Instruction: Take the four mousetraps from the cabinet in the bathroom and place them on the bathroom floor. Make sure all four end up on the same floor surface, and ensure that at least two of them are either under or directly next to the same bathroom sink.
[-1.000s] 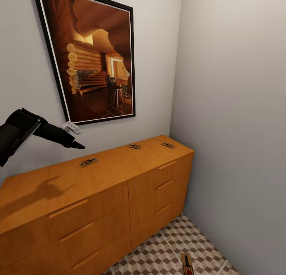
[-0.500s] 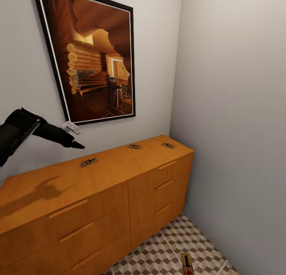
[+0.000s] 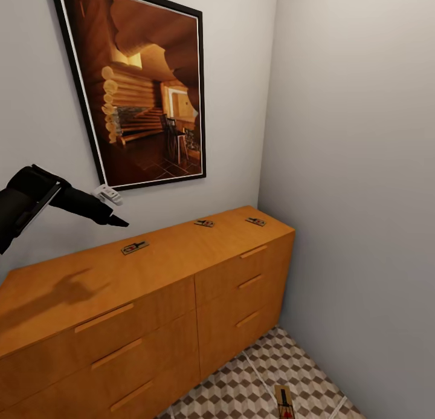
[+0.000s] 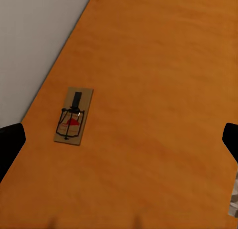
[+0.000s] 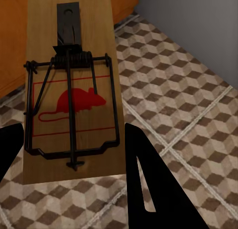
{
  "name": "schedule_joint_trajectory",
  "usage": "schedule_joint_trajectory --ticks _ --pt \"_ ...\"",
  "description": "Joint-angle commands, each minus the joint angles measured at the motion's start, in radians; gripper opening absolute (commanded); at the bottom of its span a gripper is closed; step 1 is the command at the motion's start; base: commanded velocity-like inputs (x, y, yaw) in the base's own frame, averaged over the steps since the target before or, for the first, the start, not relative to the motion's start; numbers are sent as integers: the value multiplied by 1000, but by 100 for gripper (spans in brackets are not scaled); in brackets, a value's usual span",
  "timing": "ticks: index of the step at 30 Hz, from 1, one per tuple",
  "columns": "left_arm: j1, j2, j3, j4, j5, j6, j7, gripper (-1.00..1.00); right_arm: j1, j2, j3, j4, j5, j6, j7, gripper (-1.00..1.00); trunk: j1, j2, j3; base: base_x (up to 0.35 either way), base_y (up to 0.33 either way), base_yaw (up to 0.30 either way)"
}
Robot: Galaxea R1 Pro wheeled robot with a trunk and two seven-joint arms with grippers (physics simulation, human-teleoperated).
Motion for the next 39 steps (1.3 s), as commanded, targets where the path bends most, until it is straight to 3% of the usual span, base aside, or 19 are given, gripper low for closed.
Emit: schedule_joint_trajectory --ticks 1,13,20,39 --pt "-1 1 -2 -1 -2 6 -4 100 -1 0 -5 1 5 -3 -5 -100 0 -1 -1 0 0 0" --pt "-1 2 -3 1 -2 6 -4 100 -1 1 -5 1 5 -3 -5 -100 0 -1 -1 0 0 0" --pt "-1 23 -3 1 -1 6 -4 100 -1 0 -5 1 5 -3 -5 -100 0 -1 -1 0 0 0" --pt "-1 24 -4 -2 0 7 -4 100 -1 1 -5 1 5 -3 -5 -100 0 -1 -1 0 0 0"
